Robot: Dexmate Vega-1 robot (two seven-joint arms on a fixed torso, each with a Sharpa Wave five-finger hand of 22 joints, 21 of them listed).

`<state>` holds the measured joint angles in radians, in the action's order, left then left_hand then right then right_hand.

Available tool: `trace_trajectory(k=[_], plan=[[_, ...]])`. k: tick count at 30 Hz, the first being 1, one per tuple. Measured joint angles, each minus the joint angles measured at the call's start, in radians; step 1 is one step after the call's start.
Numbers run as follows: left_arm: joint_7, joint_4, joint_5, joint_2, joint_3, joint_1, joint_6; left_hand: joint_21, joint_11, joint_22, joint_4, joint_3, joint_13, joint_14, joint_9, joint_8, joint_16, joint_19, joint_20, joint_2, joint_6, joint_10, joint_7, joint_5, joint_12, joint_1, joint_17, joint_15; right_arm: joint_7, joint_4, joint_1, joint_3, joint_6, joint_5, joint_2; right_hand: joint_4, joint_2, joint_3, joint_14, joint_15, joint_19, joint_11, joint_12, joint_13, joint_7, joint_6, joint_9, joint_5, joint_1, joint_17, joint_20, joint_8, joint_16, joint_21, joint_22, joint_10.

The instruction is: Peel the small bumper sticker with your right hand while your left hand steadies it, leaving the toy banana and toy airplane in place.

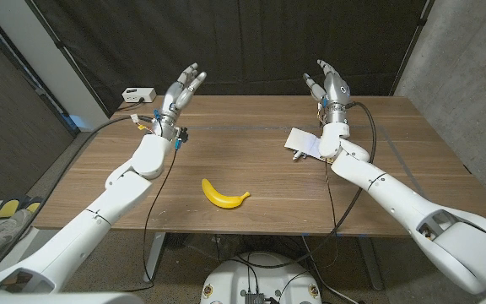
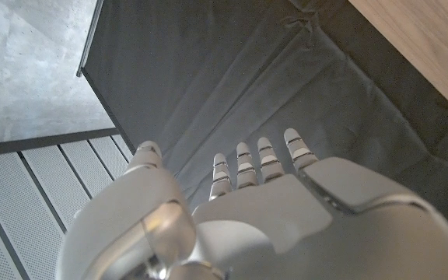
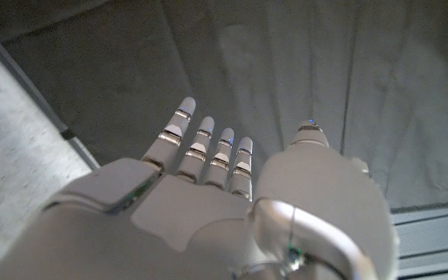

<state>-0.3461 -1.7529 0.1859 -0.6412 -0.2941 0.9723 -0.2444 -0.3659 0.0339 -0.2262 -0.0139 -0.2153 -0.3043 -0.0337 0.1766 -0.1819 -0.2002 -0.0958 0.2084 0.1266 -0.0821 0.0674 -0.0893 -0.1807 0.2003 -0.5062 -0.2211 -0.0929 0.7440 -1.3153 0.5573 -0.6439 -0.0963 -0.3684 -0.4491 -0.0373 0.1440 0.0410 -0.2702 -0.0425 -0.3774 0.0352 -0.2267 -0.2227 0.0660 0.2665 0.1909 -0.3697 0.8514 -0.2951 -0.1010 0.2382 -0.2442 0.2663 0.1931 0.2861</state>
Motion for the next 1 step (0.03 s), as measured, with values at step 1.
trace_trajectory(k=[1], plan=[[0.000,0.004,0.003,0.003,0.001,0.001,-0.001,0.003,0.000,0.000,-0.001,0.001,0.002,0.000,0.000,0.000,0.000,-0.004,0.003,0.002,0.000,0.000,0.000,0.000,0.000,0.002,0.001,0.000,-0.005,0.012,-0.008,-0.003,0.026,0.004,0.002,0.000,0.000,0.000,0.000,0.000,0.000,-0.004,0.000,0.000,0.000,0.000,0.000,0.000,0.000,0.000,0.000,0.000,0.000,0.000,0.000,-0.004]])
